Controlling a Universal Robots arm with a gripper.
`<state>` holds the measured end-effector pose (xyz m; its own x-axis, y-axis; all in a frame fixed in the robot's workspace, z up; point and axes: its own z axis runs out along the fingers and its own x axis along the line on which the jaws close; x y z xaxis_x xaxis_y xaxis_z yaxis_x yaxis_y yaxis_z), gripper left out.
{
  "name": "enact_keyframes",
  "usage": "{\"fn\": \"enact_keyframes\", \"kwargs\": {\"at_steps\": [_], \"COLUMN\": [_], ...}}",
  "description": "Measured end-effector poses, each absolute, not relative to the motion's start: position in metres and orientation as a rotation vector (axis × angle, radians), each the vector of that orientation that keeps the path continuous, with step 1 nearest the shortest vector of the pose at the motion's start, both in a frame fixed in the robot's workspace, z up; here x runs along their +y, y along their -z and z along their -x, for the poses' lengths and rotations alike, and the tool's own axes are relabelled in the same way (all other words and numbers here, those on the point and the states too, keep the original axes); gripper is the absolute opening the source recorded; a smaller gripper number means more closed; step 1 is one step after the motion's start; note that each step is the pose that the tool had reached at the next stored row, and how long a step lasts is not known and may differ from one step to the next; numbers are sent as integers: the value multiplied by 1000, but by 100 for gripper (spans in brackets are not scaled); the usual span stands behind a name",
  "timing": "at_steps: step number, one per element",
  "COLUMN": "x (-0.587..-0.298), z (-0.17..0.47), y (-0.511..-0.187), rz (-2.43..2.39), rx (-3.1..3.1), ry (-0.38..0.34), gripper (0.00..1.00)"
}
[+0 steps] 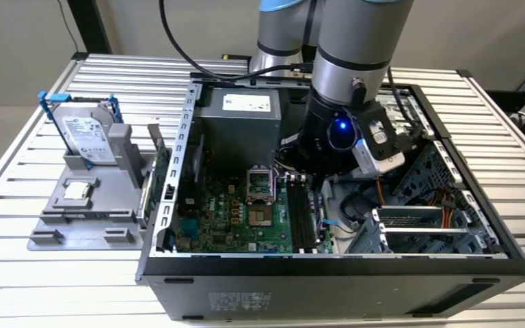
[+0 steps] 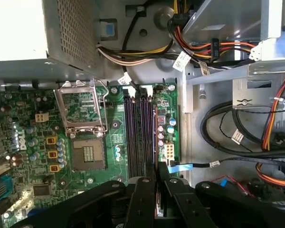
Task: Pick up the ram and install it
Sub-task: 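Insert the ram into the slot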
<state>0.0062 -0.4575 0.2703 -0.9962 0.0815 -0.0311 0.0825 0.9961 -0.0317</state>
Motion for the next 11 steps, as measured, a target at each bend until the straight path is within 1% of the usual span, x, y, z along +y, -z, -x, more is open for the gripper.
{"fn": "enact_keyframes", "kwargs": {"at_steps": [11], "x": [-458], "z": [-8], "y": [-250], "rz": [-97], "rx": [3110], "ry": [51], "gripper": [0]}}
